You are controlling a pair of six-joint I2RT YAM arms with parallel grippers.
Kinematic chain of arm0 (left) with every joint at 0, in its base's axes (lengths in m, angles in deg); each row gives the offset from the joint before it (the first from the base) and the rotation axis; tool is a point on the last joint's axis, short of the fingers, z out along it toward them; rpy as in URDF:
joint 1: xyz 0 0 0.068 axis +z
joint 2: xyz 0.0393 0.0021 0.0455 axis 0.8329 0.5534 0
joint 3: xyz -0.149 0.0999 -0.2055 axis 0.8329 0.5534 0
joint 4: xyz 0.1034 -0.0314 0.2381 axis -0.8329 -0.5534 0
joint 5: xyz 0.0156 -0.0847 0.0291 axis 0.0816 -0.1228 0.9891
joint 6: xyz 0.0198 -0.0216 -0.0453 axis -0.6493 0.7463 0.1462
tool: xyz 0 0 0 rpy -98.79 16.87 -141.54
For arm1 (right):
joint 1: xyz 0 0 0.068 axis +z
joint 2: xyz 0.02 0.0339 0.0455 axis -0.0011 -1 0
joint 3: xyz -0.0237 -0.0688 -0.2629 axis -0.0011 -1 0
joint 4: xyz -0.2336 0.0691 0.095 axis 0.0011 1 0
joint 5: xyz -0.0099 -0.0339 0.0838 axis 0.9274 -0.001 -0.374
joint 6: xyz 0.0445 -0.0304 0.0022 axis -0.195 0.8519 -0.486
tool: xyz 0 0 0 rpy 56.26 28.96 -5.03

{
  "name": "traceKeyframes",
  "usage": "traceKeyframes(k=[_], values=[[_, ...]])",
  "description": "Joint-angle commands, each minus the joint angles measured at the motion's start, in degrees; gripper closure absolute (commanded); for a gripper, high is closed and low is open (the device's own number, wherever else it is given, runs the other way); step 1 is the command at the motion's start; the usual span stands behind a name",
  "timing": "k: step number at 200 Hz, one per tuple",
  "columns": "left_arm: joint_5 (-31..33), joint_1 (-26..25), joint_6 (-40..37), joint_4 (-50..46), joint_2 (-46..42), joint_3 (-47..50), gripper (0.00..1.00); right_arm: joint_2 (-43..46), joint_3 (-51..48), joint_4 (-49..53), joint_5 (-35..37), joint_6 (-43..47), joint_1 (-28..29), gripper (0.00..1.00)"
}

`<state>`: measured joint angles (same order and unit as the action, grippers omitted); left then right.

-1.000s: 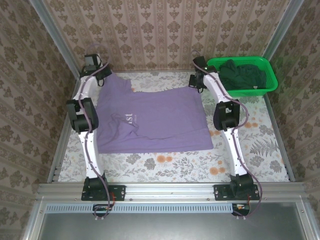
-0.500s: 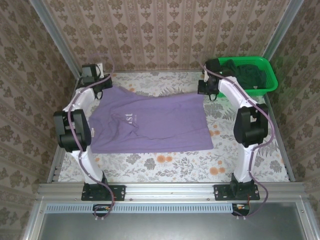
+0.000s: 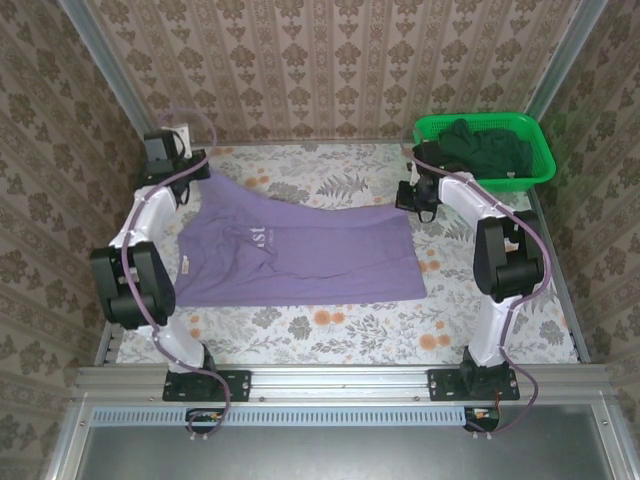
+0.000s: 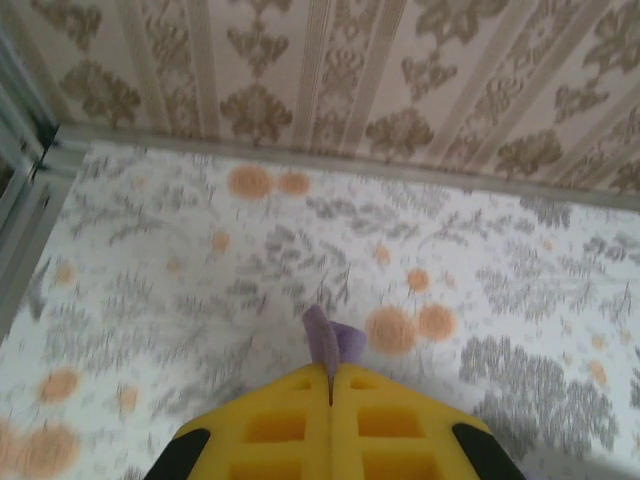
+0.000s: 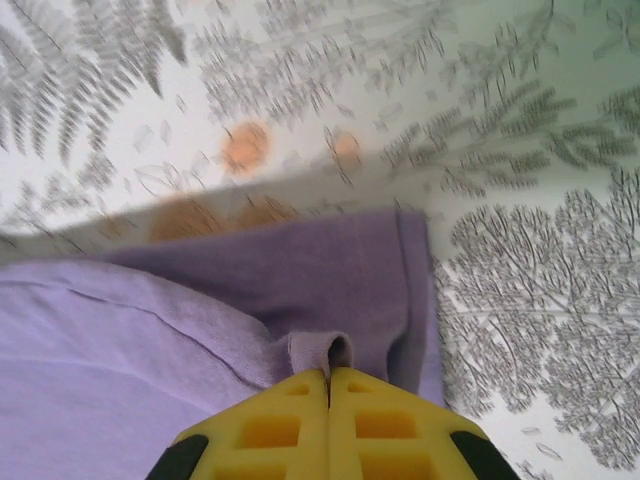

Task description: Fold and stack the t-shirts

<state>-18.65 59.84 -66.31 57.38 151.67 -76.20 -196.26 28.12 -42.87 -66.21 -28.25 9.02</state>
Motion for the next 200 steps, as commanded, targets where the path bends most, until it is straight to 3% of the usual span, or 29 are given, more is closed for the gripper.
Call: traceKeyframes(k=[1,43,82,105,150,200], values=[[0.14,-0.26,-0.06,-1.62,6.20,-9.10,1.00,-3.82,7.59,-1.64,-0.47,-5.73,0.57,1.00],[2.15,0.21,-1.49,-4.87,16.29,-24.68,1.00,-14.27,22.78,0.32,-0.27,-9.54,0.66,1.00],[1.53,0.61,-2.19,-4.25,16.95,-23.72,1.00,-18.70,29.38,2.85,-1.10,-7.53,0.80,1.00],[0.41,0.52,-1.96,-2.60,14.02,-17.62,1.00,-16.15,24.92,1.00,-2.47,-5.54,0.76,1.00],[0.45,0.16,-2.02,0.16,6.75,-3.34,1.00,-6.09,6.97,-8.12,-5.57,-2.40,0.37,1.00],[2.64,0.51,-0.47,2.82,-7.13,13.81,1.00,4.82,-10.00,-16.00,-7.42,0.69,-1.01,1.00]])
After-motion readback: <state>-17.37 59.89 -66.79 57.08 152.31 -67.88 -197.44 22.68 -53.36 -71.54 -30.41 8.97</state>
